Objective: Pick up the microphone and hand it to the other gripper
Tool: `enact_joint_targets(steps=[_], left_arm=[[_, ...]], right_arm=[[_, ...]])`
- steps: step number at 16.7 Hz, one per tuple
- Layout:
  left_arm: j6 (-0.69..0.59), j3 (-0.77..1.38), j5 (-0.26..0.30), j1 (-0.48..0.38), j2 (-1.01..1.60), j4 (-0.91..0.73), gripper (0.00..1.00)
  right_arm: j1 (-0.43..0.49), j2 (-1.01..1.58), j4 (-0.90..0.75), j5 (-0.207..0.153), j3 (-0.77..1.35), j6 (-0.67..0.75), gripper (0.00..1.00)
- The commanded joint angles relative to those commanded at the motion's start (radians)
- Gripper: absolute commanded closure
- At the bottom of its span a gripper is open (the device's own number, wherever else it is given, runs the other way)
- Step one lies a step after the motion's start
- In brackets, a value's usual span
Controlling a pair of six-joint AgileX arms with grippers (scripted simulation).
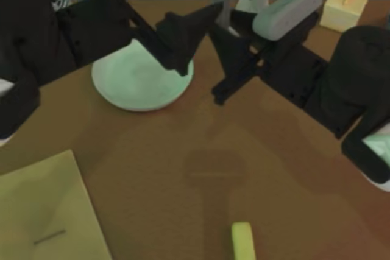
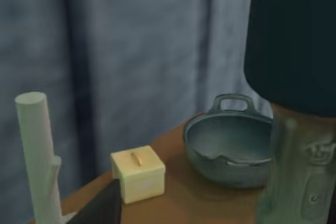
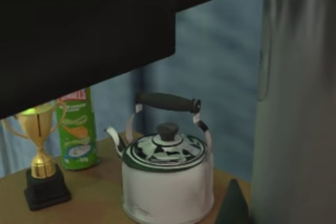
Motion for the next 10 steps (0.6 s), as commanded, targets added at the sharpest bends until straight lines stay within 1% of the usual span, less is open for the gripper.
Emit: enact_joint_targets(steps=[3, 5, 10], left_arm=[[-0.001, 0.101, -0.058, -0.060, 0.144, 0.034, 0.00], [-0.002, 0.144, -0.085, -0.088, 0.194, 0.048, 0.00], [-0.003, 0.154, -0.091, -0.094, 0.205, 0.051, 0.00]], right_arm=[[0.000, 0.000, 0.000, 0.000, 0.000, 0.000, 1.00], [0.000, 0.000, 0.000, 0.000, 0.000, 0.000, 1.00], [0.000, 0.000, 0.000, 0.000, 0.000, 0.000, 1.00]])
